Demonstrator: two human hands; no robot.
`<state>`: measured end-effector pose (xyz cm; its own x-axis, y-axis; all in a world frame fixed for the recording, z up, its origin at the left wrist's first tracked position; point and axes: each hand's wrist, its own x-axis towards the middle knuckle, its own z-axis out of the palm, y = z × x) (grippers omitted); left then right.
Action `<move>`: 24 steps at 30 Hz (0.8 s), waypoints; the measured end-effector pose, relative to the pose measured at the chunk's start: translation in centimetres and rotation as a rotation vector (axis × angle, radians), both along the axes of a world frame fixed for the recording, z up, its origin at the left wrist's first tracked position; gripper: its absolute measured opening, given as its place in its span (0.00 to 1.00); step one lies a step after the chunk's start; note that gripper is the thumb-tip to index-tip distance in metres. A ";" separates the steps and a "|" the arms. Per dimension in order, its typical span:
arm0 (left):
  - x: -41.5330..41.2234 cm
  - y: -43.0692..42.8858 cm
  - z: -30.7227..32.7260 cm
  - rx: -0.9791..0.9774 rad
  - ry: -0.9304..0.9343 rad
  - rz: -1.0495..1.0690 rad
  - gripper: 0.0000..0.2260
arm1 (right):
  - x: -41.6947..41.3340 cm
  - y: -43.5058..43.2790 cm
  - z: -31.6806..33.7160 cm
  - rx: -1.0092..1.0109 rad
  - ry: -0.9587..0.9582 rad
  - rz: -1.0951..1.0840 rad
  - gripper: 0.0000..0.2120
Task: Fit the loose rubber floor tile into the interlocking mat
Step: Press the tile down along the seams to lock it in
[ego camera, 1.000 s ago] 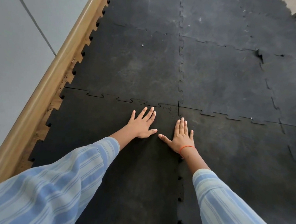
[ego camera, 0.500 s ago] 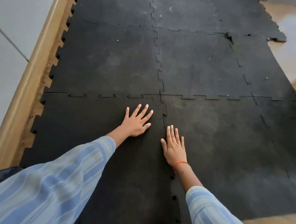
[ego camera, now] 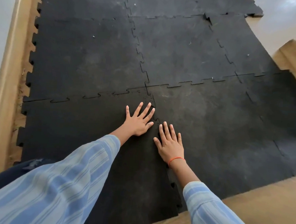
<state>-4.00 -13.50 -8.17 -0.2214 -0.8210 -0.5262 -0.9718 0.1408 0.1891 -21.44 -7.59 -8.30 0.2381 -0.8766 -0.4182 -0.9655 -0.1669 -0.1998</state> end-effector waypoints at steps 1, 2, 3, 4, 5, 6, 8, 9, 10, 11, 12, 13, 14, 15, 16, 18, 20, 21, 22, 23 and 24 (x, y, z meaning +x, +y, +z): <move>-0.2 -0.3 0.1 0.007 0.001 0.007 0.27 | 0.0 -0.1 0.1 -0.016 0.024 0.010 0.29; -0.4 -0.6 0.2 0.014 0.002 0.014 0.27 | 0.0 -0.1 0.2 -0.038 0.058 0.027 0.30; -0.5 -1.0 0.3 0.018 0.002 0.020 0.28 | 0.1 -0.1 0.3 -0.060 0.098 0.052 0.30; -0.5 -1.3 0.4 0.020 0.002 0.025 0.28 | 0.3 -0.1 0.4 -0.075 0.136 0.078 0.30; -0.5 -1.7 0.4 0.020 0.002 0.028 0.28 | 0.5 -0.2 0.5 -0.085 0.165 0.098 0.30; -0.6 -1.9 0.5 0.019 0.002 0.027 0.28 | 0.6 -0.4 0.7 -0.089 0.182 0.111 0.30; -0.6 -2.4 0.7 0.024 0.006 0.025 0.28 | 0.5 -0.9 1.0 -0.064 0.165 0.127 0.30; -0.5 -2.4 1.0 0.032 0.010 0.027 0.29 | 0.0 -1.2 1.2 -0.023 0.135 0.134 0.29; -0.5 -2.4 1.3 0.038 0.014 0.030 0.31 | -0.7 -1.5 1.4 0.026 0.103 0.139 0.29; -0.4 -2.2 1.5 0.044 0.017 0.032 0.34 | -1.5 -1.5 1.5 0.067 0.077 0.139 0.29; -0.4 -1.8 1.5 0.056 0.017 0.030 0.40 | -2.3 -1.2 1.6 0.095 0.059 0.131 0.30; -0.5 -1.1 1.5 0.073 0.012 0.024 0.46 | -2.9 -0.6 1.7 0.116 0.042 0.114 0.32; -0.8 -0.3 1.4 0.089 0.000 0.017 0.51 | -3.4 0.2 1.7 0.133 0.023 0.087 0.33; -1.1 0.5 1.1 0.098 -0.011 0.014 0.56 | -3.9 1.2 1.6 0.147 0.001 0.050 0.34; -1.5 1.2 1.0 0.106 -0.016 0.022 0.58 | -4.3 2.2 1.5 0.159 -0.025 0.008 0.35; -1.9 1.7 1.1 0.123 -0.010 0.045 0.61 | -5.1 3.6 1.4 0.185 -0.086 -0.074 0.35; -1.9 1.4 1.5 0.155 -0.009 0.050 0.62 | -5.6 4.2 1.5 0.214 -0.153 -0.133 0.35; -1.8 1.3 1.5 0.164 -0.008 0.051 0.62 | -5.7 4.3 1.5 0.221 -0.175 -0.149 0.35; -1.8 1.2 1.5 0.166 -0.007 0.054 0.62 | -5.7 4.4 1.4 0.222 -0.185 -0.159 0.35; -1.8 1.3 1.4 0.161 -0.009 0.056 0.62 | -5.6 4.4 1.4 0.216 -0.184 -0.167 0.36; -1.9 1.4 1.3 0.155 -0.012 0.057 0.62 | -5.4 4.4 1.3 0.204 -0.174 -0.177 0.37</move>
<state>-5.89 -12.11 -6.90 -0.1695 -0.7411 -0.6497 -0.9798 0.0556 0.1922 -26.87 -3.16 -7.01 0.1731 -0.8132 -0.5557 -0.9243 0.0608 -0.3768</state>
